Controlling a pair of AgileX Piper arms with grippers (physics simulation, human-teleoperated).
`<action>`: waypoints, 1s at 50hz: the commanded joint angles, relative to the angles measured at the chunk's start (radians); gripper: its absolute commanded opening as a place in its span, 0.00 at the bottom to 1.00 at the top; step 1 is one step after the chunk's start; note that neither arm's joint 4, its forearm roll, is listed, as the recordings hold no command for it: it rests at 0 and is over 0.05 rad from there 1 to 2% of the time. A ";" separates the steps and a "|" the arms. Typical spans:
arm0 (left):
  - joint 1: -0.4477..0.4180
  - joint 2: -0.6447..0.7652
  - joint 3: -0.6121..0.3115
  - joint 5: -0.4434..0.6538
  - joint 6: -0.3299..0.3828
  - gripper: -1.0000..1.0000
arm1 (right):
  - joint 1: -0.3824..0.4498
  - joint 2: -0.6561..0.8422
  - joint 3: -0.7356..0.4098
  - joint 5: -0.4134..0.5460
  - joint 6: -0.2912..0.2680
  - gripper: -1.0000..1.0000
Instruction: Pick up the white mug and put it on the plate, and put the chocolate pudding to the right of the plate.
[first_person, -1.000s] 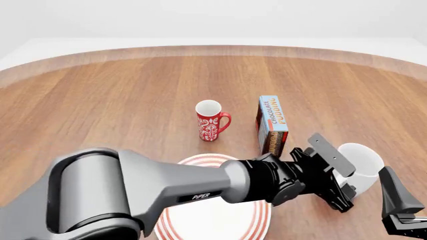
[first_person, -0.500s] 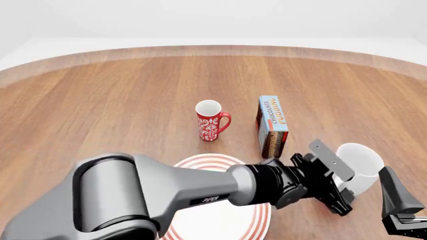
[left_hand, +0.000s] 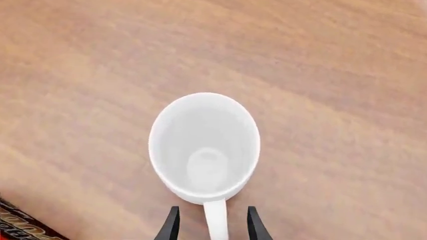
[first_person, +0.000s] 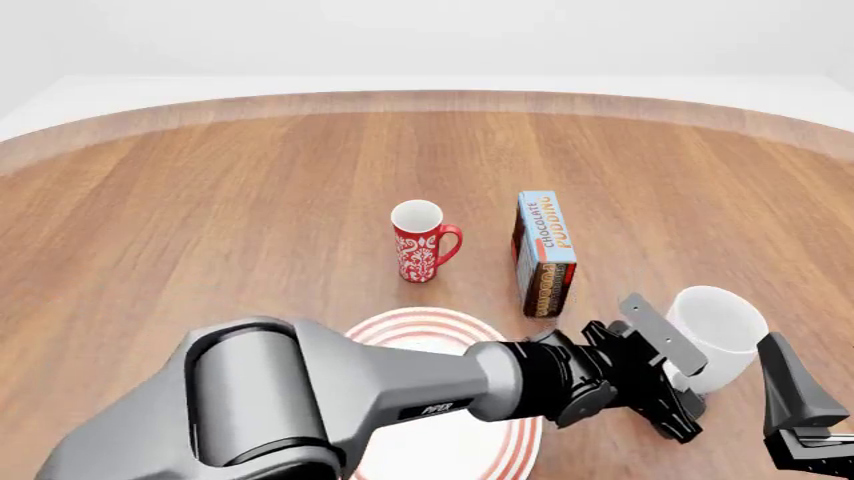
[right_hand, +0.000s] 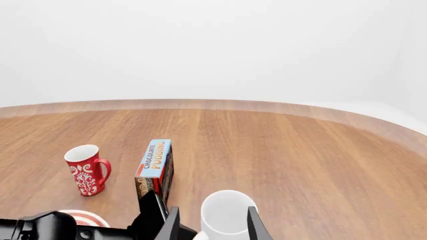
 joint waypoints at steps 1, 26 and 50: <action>-0.007 0.024 -0.004 -0.006 -0.011 1.00 | 0.000 0.000 0.000 0.000 0.000 1.00; 0.006 0.011 0.035 -0.040 -0.006 0.00 | 0.011 -0.004 0.002 -0.006 0.021 1.00; 0.034 -0.091 0.076 -0.045 0.007 0.00 | 0.007 -0.006 0.000 -0.002 0.021 1.00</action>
